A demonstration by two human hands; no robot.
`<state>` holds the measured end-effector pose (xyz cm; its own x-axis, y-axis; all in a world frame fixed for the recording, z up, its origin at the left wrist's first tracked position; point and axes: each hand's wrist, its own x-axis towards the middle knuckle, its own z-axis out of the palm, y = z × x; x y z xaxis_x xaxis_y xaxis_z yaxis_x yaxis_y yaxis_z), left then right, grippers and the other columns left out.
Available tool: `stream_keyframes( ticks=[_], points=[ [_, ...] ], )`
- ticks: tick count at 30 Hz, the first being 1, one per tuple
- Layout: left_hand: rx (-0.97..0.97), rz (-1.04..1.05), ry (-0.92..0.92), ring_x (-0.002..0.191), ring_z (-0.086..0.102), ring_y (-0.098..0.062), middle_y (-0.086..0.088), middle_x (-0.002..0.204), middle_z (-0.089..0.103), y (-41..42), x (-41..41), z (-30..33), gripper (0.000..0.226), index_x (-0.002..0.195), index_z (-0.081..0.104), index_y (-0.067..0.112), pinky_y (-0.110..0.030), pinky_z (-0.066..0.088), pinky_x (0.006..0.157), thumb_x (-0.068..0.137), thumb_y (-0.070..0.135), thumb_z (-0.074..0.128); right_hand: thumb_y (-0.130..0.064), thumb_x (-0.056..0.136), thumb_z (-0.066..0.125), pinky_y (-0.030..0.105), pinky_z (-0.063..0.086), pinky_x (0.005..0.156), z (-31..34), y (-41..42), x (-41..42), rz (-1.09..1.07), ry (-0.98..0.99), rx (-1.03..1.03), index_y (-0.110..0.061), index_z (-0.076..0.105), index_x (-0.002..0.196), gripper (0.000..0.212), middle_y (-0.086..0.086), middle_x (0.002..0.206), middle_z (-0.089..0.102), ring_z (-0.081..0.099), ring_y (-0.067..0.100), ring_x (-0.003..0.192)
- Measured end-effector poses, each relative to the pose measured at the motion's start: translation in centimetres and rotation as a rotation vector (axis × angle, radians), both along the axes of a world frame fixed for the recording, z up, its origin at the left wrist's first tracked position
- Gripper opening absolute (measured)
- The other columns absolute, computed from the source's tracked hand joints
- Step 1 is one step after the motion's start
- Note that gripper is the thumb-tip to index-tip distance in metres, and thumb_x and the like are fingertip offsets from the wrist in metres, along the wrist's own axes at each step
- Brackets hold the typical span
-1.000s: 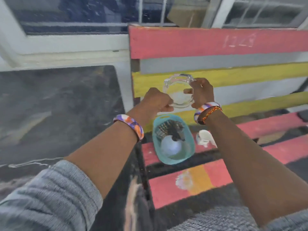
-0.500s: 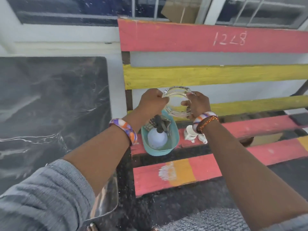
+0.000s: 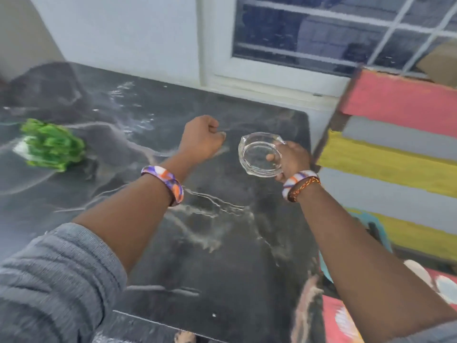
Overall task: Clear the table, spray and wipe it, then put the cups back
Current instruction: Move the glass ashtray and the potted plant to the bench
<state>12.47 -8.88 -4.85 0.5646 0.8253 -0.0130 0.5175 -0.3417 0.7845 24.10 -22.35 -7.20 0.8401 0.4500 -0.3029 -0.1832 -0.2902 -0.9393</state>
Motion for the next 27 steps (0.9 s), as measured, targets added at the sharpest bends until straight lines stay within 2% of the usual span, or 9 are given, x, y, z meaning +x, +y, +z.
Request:
stream_keyframes(
  ticks=[4, 8, 11, 13, 15, 18, 20, 23, 27],
  points=[
    [0.204, 0.068, 0.182, 0.117, 0.052, -0.035, -0.020, 0.126, 0.055, 6.8, -5.2, -0.7, 0.043, 0.122, 0.052, 0.003, -0.036, 0.040, 0.100, 0.082, 0.017, 0.059, -0.026, 0.091, 0.051, 0.009, 0.026, 0.032, -0.5, 5.9, -3.2, 0.050, 0.035, 0.018, -0.023, 0.055, 0.079, 0.013, 0.001, 0.068, 0.062, 0.049, 0.014, 0.055],
    [0.429, 0.126, 0.719, 0.131, 0.028, -0.046, -0.030, 0.138, 0.034, 11.9, -10.0, -1.5, 0.058, 0.131, 0.039, 0.005, -0.054, 0.026, 0.108, 0.078, 0.017, 0.058, -0.026, 0.091, 0.050, 0.008, 0.026, 0.032, -1.0, 10.0, -5.8, 0.096, 0.048, -0.005, -0.025, 0.054, 0.078, 0.014, 0.002, 0.071, 0.062, 0.049, 0.013, 0.056],
    [0.383, 0.360, 0.961, 0.142, 0.003, -0.044, -0.025, 0.152, 0.017, 14.6, -12.7, -2.1, 0.065, 0.142, 0.027, 0.009, -0.066, 0.006, 0.111, 0.083, 0.024, 0.052, -0.025, 0.091, 0.050, 0.008, 0.026, 0.032, -1.6, 11.5, -7.0, 0.115, 0.056, -0.021, -0.024, 0.054, 0.078, 0.014, 0.003, 0.071, 0.062, 0.047, 0.014, 0.055],
    [0.275, 0.450, 1.044, 0.143, -0.001, -0.043, -0.018, 0.155, 0.015, 16.2, -14.3, -2.7, 0.062, 0.144, 0.025, 0.013, -0.069, 0.006, 0.109, 0.088, 0.031, 0.046, -0.025, 0.092, 0.050, 0.008, 0.026, 0.031, -1.7, 12.0, -7.3, 0.120, 0.052, -0.026, -0.023, 0.054, 0.077, 0.015, 0.003, 0.071, 0.061, 0.047, 0.014, 0.055],
    [0.186, 0.455, 1.022, 0.141, 0.004, -0.045, -0.015, 0.154, 0.017, 17.3, -15.5, -3.3, 0.059, 0.142, 0.028, 0.014, -0.070, 0.018, 0.103, 0.090, 0.037, 0.042, -0.025, 0.092, 0.050, 0.008, 0.026, 0.031, -1.8, 12.2, -7.5, 0.118, 0.037, -0.041, -0.024, 0.054, 0.081, 0.013, 0.003, 0.071, 0.061, 0.047, 0.014, 0.055],
    [0.286, 0.384, 0.946, 0.132, 0.024, -0.043, -0.020, 0.136, 0.038, 17.2, -16.1, -3.6, 0.045, 0.130, 0.045, 0.007, -0.055, 0.041, 0.092, 0.088, 0.022, 0.048, -0.025, 0.092, 0.050, 0.008, 0.027, 0.030, -1.8, 12.1, -7.5, 0.102, 0.029, -0.047, -0.020, 0.054, 0.095, 0.007, 0.003, 0.072, 0.061, 0.048, 0.014, 0.057],
    [0.364, 0.326, 0.906, 0.126, 0.032, -0.043, -0.022, 0.125, 0.046, 16.7, -15.8, -3.5, 0.039, 0.122, 0.051, 0.003, -0.051, 0.045, 0.087, 0.084, 0.013, 0.053, -0.026, 0.093, 0.049, 0.008, 0.028, 0.030, -1.8, 11.8, -7.1, 0.093, 0.024, -0.048, -0.020, 0.053, 0.098, 0.009, 0.002, 0.073, 0.062, 0.049, 0.015, 0.059],
    [0.445, 0.243, 0.825, 0.119, 0.039, -0.046, -0.026, 0.121, 0.049, 15.5, -14.1, -2.1, 0.036, 0.117, 0.053, -0.005, -0.049, 0.045, 0.088, 0.083, 0.005, 0.053, -0.027, 0.093, 0.047, 0.009, 0.029, 0.030, -1.6, 10.8, -6.4, 0.072, 0.002, -0.058, -0.020, 0.052, 0.100, 0.011, 0.001, 0.074, 0.062, 0.053, 0.014, 0.063],
    [0.426, 0.161, 0.535, 0.109, 0.054, -0.047, -0.029, 0.111, 0.059, 12.5, -9.6, 0.6, 0.030, 0.105, 0.062, -0.004, -0.049, 0.049, 0.087, 0.077, 0.002, 0.054, -0.024, 0.095, 0.043, 0.009, 0.031, 0.031, -1.4, 8.4, -5.2, 0.015, 0.003, -0.053, -0.017, 0.051, 0.105, 0.015, 0.001, 0.076, 0.061, 0.052, 0.014, 0.064]
  ],
)
